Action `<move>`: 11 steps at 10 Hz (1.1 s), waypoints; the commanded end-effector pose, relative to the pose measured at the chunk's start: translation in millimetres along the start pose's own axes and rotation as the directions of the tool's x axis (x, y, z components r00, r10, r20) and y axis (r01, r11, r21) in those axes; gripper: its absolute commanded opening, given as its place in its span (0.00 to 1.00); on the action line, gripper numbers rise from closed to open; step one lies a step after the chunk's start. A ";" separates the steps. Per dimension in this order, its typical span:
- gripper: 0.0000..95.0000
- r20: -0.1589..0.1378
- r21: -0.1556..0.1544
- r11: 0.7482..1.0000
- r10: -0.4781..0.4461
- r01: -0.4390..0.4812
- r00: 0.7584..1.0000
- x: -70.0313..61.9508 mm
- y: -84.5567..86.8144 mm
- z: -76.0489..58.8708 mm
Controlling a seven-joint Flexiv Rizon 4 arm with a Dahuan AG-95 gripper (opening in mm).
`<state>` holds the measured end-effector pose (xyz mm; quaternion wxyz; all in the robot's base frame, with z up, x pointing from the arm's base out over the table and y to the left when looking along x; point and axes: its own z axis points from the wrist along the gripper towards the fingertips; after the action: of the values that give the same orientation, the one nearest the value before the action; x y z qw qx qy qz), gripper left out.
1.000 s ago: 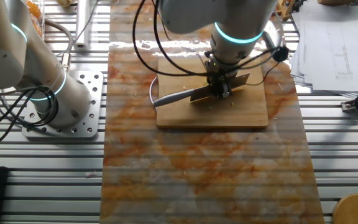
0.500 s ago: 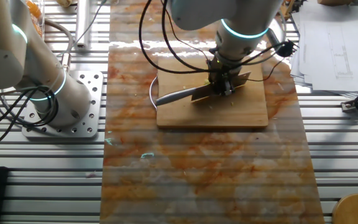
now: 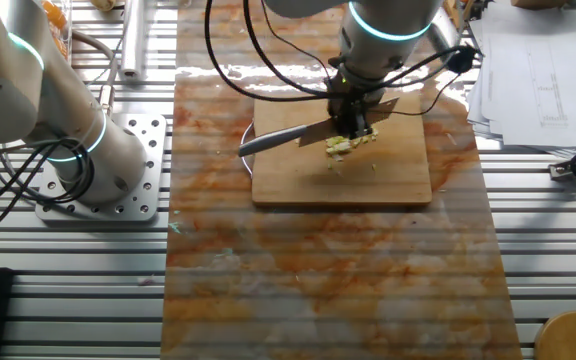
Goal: Chop the scallions
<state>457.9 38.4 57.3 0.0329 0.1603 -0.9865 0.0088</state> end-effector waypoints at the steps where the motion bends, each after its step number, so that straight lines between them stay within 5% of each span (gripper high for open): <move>1: 0.00 -0.010 -0.001 1.000 -0.013 0.013 1.000 -3.6 -2.6 4.1; 4: 0.00 0.013 0.017 1.000 -0.008 0.008 1.000 -15.9 -1.2 31.9; 5: 0.00 -0.005 0.004 1.000 -0.002 0.002 1.000 -17.1 -0.3 32.7; 7: 0.00 -0.024 0.015 1.000 -0.017 0.018 1.000 -10.0 5.6 9.8; 9: 0.00 -0.013 0.024 0.999 -0.022 0.023 1.000 -1.5 15.3 -12.6; 11: 0.00 -0.005 0.024 0.999 -0.021 0.021 1.000 -1.4 16.1 -11.2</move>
<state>450.1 56.6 75.5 0.0420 0.1774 -0.9831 0.0186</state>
